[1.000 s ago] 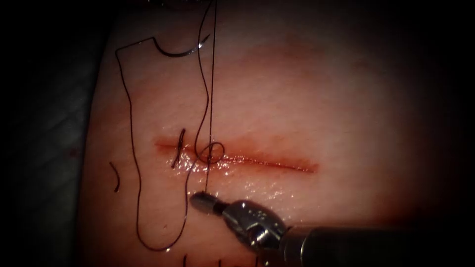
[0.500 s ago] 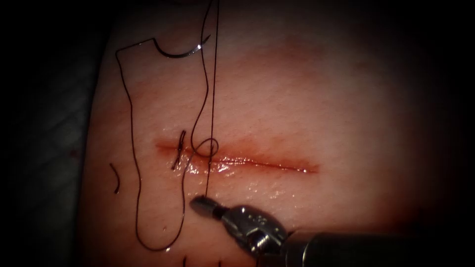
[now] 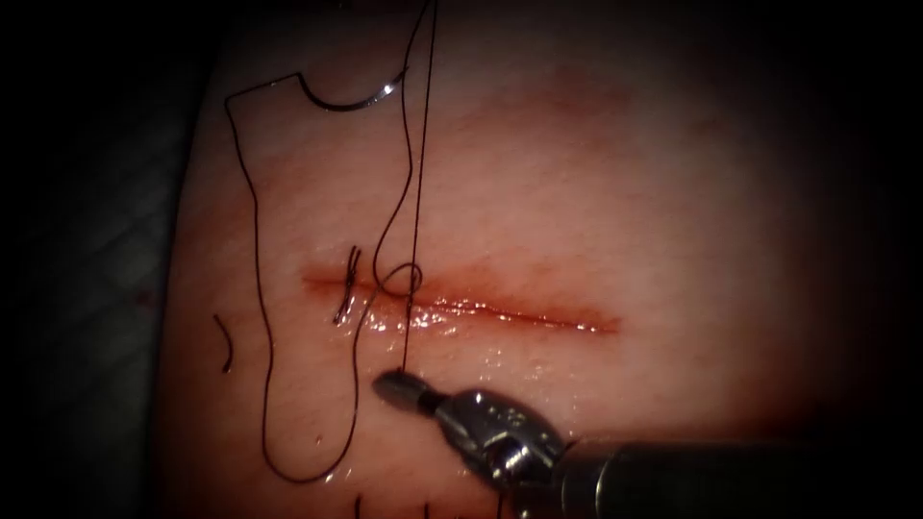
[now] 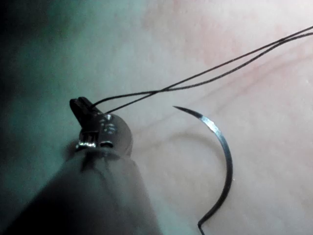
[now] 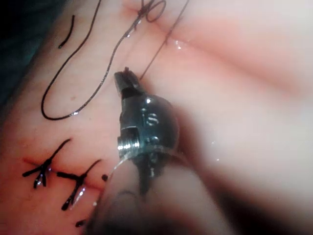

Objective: Wound Closure
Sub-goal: Tie the knot by pulling the left tool up and the right tool down, then loop the suture clockwise once wround the right gripper.

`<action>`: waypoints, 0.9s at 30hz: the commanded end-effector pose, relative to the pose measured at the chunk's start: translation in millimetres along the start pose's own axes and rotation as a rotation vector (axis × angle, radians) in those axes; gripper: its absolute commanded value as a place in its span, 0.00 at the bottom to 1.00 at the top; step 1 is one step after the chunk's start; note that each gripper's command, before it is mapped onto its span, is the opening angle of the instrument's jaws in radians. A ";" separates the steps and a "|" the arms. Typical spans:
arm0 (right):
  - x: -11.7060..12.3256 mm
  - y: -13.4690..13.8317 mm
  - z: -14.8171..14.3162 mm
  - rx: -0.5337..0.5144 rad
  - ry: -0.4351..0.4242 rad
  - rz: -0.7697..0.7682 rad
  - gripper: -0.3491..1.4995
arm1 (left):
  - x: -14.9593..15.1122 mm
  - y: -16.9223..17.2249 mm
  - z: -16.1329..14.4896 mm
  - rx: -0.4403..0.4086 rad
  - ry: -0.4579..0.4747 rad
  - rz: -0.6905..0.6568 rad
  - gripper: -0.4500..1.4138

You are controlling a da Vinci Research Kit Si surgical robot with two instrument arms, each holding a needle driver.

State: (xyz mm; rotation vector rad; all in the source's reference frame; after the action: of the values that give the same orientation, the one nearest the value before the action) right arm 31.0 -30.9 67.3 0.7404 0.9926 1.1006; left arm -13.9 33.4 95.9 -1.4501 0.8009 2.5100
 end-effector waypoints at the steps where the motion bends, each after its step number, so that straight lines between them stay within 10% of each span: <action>1: -0.5 0.1 0.2 -0.003 0.003 -0.097 0.00 | 0.3 0.1 0.2 -0.021 0.022 -0.030 0.00; 2: -0.3 -0.1 -0.3 0.007 0.031 -0.150 0.00 | 1.0 0.8 -1.0 -0.065 0.076 -0.075 0.00; 4: 0.0 -0.5 -1.1 0.019 0.083 -0.288 0.40 | 2.9 2.3 -3.8 -0.192 0.173 -0.139 0.00; 5: 0.0 -0.5 -1.1 0.019 0.083 -0.288 0.40 | 2.9 2.3 -3.8 -0.192 0.173 -0.139 0.00; 6: 0.1 -1.1 -1.5 0.014 0.110 -0.322 0.74 | 4.4 3.3 -5.8 -0.252 0.217 -0.174 0.00; 8: 0.2 -1.9 -1.9 0.005 0.142 -0.378 0.88 | 6.3 4.3 -8.6 -0.317 0.268 -0.220 0.00; 15: 0.6 -4.5 -4.5 0.011 0.191 -0.534 0.98 | 17.1 6.5 -22.4 -0.538 0.435 -0.286 0.00; 27: 4.4 -3.2 -10.4 -0.015 0.302 -0.837 0.99 | 26.1 7.9 -36.4 -0.672 0.576 -0.306 0.00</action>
State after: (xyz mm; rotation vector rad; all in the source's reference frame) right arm 22.9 -27.9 58.4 0.0836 1.3731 0.4710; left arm -2.0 3.6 61.3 -2.3438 -0.2886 2.2148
